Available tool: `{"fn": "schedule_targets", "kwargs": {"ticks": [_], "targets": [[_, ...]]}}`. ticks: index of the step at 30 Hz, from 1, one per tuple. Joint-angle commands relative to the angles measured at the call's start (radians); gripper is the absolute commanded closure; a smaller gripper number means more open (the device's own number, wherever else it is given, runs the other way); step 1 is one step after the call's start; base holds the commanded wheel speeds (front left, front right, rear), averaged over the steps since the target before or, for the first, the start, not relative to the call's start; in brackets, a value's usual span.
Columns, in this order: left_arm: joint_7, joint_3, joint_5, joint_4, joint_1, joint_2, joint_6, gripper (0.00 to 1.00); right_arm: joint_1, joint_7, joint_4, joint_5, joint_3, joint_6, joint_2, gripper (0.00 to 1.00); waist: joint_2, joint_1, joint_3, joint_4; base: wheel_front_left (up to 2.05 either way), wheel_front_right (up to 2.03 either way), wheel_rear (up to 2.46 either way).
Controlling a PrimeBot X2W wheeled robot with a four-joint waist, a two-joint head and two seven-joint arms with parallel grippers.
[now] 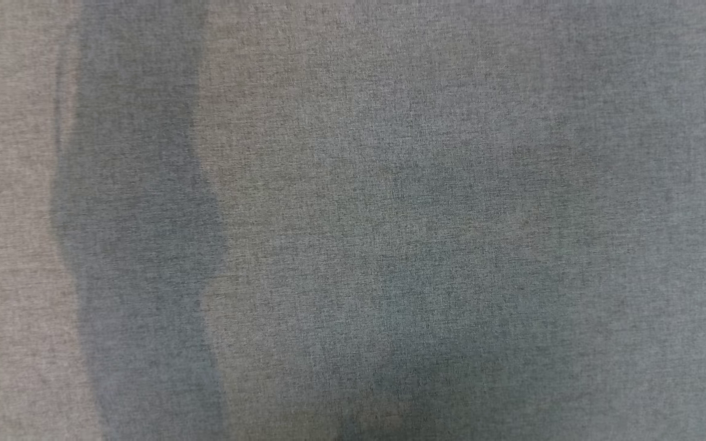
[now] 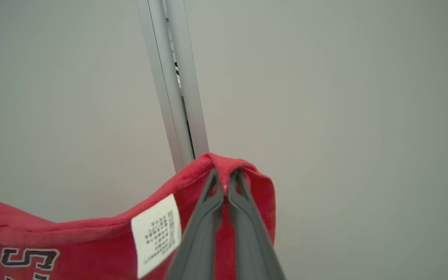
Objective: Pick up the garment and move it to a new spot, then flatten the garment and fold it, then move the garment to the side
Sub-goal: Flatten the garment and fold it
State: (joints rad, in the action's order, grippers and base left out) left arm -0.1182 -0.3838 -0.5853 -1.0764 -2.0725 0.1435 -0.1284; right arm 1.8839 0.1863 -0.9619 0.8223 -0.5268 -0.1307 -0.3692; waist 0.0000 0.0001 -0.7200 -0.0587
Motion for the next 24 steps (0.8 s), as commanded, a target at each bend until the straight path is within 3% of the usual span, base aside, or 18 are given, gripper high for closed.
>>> {"fn": "schedule_targets", "kwargs": {"ticks": [1,8,16,24], "targets": [[-0.025,-0.013,-0.025,0.023,0.054,0.004,-0.002,1.0,-0.046,0.009,0.014,0.027,-0.015,0.0,-0.011,1.0,0.0,-0.0001,0.019,0.007,0.0,0.0,0.0],[-0.079,-0.048,-0.119,0.131,0.26,0.048,-0.002,1.0,-0.199,0.037,0.071,0.093,-0.064,0.0,-0.03,1.0,0.0,-0.0001,0.09,0.009,0.0,0.0,0.0],[-0.131,-0.049,-0.201,0.322,0.619,0.105,-0.001,1.0,-0.473,0.074,0.189,0.141,-0.103,0.0,-0.06,1.0,0.0,-0.0001,0.206,0.004,0.0,0.0,0.0],[-0.146,0.005,-0.208,0.633,1.036,0.146,0.088,1.0,-0.821,0.08,0.377,0.12,-0.028,0.0,-0.095,1.0,0.0,-0.0001,0.323,0.016,0.0,0.0,0.0]]}}
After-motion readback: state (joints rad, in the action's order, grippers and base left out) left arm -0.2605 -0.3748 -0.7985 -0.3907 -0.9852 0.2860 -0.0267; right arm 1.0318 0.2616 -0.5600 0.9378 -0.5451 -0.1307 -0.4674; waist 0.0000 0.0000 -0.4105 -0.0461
